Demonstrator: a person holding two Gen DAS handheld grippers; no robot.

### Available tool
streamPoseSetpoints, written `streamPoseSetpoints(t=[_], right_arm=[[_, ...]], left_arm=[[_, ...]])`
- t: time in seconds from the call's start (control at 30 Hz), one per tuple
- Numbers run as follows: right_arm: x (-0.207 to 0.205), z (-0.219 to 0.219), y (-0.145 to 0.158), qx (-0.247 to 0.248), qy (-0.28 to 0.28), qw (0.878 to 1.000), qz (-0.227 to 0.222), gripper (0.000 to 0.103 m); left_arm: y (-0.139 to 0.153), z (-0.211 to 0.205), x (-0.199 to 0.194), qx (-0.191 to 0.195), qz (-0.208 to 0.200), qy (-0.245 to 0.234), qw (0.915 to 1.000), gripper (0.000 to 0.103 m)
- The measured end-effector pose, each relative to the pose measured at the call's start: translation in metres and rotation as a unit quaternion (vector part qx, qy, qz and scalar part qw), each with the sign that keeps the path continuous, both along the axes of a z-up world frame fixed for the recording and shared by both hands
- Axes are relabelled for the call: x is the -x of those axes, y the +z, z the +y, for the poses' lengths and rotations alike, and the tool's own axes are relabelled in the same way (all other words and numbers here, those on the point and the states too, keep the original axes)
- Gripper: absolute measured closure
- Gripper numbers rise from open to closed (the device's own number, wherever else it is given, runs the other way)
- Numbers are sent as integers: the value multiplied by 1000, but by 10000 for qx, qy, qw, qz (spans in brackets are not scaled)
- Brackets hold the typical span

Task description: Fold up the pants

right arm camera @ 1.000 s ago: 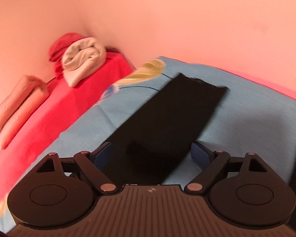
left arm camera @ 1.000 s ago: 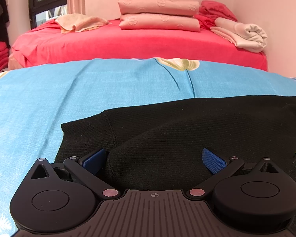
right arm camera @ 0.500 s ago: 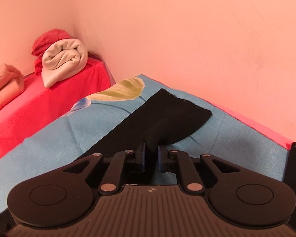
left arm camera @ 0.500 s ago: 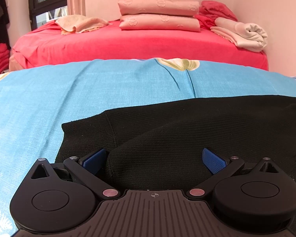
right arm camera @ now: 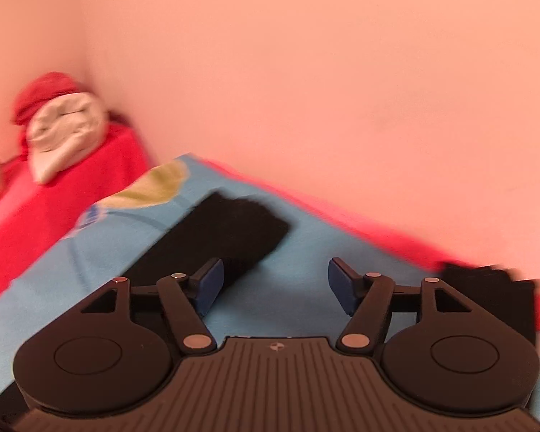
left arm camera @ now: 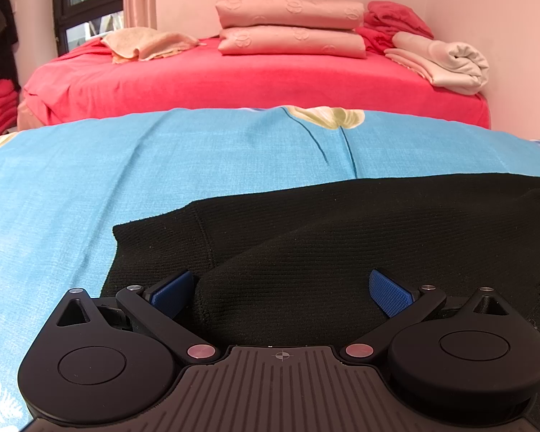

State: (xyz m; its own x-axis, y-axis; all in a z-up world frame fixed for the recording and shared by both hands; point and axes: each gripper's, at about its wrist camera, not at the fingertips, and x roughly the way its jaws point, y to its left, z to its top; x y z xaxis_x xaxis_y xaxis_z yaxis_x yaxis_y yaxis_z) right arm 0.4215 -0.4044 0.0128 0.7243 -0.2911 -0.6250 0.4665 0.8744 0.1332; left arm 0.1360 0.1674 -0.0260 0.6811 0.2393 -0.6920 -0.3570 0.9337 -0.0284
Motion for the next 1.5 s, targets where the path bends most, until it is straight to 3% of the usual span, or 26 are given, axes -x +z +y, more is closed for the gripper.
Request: streamPoseSetpoints(t=[0.27, 0.4, 0.5, 0.57, 0.73, 0.9, 1.0, 1.13, 1.33, 1.4, 1.47, 1.5], right_arm=[[80, -11, 36, -487, 391, 9977, -269, 23], [126, -9, 48, -690, 1029, 9919, -294, 20], [152, -10, 51, -735, 1503, 9858, -138, 20], [162, -15, 51, -929, 1651, 9819, 3, 20], [187, -36, 47, -1586, 1721, 9715, 368, 25], [200, -60, 36, -1482, 1410, 9771, 594, 29], [197, -80, 17, -1797, 1161, 9740, 742, 36], [188, -99, -10, -2265, 981, 9651, 874, 42], [184, -110, -18, -2486, 1016, 9617, 541, 44], [181, -113, -19, -2523, 994, 9612, 496, 52], [181, -119, -21, -2627, 866, 9598, 472, 67], [181, -121, -22, -2662, 819, 9592, 479, 69]], left_arm=[[10, 4, 7, 196, 78, -20, 9998, 0], [39, 5, 48, 785, 53, -135, 9968, 0], [56, 2, 92, 1543, 71, -408, 9872, 0], [59, -5, 120, 1965, 309, -502, 9787, 0], [58, -27, 176, 2731, 555, -619, 9584, 0], [40, -34, 188, 3162, 547, -514, 9457, 0], [21, -28, 180, 3541, 480, -282, 9335, 0], [19, -25, 170, 3462, 51, -44, 9381, 0], [16, -26, 160, 3348, -443, 124, 9412, 0], [15, -26, 162, 3383, -611, 199, 9389, 0], [14, -24, 169, 3431, -760, 315, 9357, 0], [15, -23, 172, 3415, -818, 359, 9356, 0]])
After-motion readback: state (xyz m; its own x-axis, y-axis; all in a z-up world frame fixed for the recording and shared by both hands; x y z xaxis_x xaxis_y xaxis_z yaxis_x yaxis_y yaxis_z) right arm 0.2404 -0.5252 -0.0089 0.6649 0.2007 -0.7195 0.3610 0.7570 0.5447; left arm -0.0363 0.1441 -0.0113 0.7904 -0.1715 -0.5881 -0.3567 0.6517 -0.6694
